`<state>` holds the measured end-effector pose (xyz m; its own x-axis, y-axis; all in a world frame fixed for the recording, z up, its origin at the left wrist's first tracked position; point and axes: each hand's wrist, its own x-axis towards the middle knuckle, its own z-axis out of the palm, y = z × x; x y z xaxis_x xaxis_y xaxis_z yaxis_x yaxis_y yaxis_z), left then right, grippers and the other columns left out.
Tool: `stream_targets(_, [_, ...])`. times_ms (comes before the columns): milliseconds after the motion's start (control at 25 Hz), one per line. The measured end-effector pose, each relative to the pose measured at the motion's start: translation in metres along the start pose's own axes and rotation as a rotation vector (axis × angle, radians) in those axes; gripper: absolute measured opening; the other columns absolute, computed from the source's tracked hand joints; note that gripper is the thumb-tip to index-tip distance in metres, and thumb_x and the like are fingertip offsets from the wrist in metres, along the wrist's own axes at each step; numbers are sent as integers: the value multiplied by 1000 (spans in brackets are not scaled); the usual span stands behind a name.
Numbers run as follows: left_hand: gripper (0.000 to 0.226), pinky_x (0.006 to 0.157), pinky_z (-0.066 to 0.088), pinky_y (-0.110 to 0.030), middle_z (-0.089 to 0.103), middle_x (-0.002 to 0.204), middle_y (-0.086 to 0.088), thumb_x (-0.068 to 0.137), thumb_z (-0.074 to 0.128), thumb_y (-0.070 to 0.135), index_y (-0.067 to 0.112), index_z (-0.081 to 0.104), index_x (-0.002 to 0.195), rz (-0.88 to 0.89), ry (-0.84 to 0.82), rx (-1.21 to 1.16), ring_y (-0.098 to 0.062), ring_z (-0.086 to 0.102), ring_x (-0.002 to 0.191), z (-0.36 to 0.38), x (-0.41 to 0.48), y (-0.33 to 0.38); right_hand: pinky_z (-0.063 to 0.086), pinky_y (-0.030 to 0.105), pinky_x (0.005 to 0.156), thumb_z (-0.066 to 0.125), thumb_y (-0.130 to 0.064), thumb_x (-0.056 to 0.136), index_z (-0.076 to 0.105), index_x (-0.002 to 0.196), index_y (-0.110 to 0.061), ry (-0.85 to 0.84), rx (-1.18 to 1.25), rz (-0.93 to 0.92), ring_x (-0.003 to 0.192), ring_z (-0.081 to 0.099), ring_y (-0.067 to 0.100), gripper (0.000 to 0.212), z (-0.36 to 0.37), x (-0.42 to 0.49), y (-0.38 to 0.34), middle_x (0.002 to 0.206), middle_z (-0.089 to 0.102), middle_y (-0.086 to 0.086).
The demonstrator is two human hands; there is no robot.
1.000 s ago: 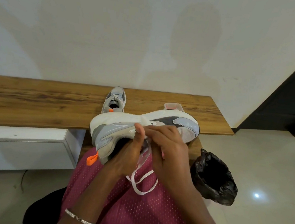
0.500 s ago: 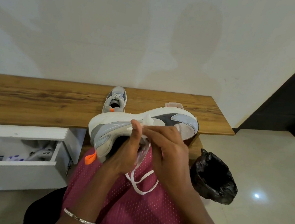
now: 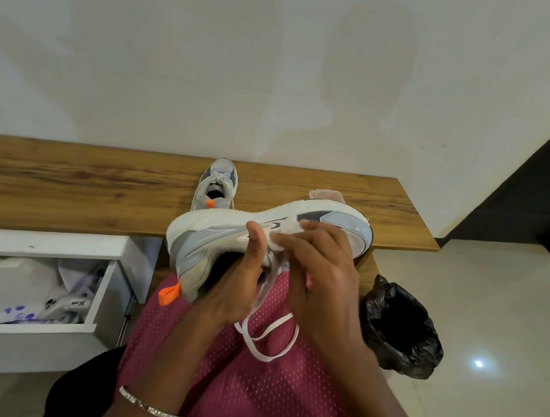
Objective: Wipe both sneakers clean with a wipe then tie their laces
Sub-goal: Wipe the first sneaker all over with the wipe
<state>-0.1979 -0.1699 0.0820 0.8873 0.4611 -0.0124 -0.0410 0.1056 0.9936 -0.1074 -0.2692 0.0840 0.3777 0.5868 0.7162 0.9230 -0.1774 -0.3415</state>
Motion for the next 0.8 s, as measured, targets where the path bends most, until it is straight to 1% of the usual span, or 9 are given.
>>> stream_targets(80, [103,116,41,-45,71,127,-1,53,21,108,47,67,122,11,21,34,-12,62,125,-1,2,-1,55,37,85,66,3,84,75,105,-5,24,-115,65,109,60,27,23,-2,10,18,101,71,8])
stream_targets(160, [100,115,42,-44,72,124,0,53,19,108,51,67,120,15,36,34,-11,63,122,-3,3,-1,56,37,78,71,10,79,75,105,-3,22,-150,107,104,61,29,30,-2,14,22,103,70,11])
stream_targets(240, [109,116,40,-46,69,130,2,60,22,105,36,63,134,20,22,7,-13,59,129,-4,5,-5,53,30,79,65,3,85,74,108,-3,16,-88,51,100,62,25,26,3,10,11,104,69,11])
stream_targets(360, [113,116,40,-46,68,132,-2,59,30,104,25,63,133,-30,23,-47,-15,59,130,-6,5,-9,48,26,81,51,-18,95,73,112,-6,-43,78,11,99,60,20,30,11,-2,-10,106,67,6])
stream_targets(440, [117,117,39,-46,67,135,0,59,29,104,23,59,138,-41,26,-29,-13,57,131,-8,7,-13,50,30,81,53,-15,93,73,112,-6,-51,32,-10,98,60,22,29,13,-1,-3,105,68,9])
stream_targets(560, [119,119,36,-44,63,138,9,55,22,107,33,54,143,-66,28,28,-8,53,134,-9,12,-14,56,41,77,71,8,77,72,112,-3,-15,-200,61,101,60,29,37,13,9,24,106,68,15])
stream_targets(640, [116,120,35,-42,63,137,12,46,22,110,44,56,135,-106,32,27,-6,52,134,-8,17,-14,56,44,78,77,13,72,72,112,-2,-3,-254,143,104,59,32,43,12,17,37,107,67,15])
stream_targets(720, [98,116,40,-39,70,125,11,45,24,110,56,63,117,-111,57,8,-5,58,126,-8,23,-10,55,42,78,72,11,77,73,111,-2,14,-243,154,104,58,30,37,16,22,38,107,68,14])
stream_targets(800, [96,112,44,-38,73,120,5,50,26,109,53,67,117,-92,67,-25,-7,63,122,-9,31,-6,52,35,78,58,-2,87,74,110,-5,19,-125,131,100,58,25,28,23,26,30,104,68,9])
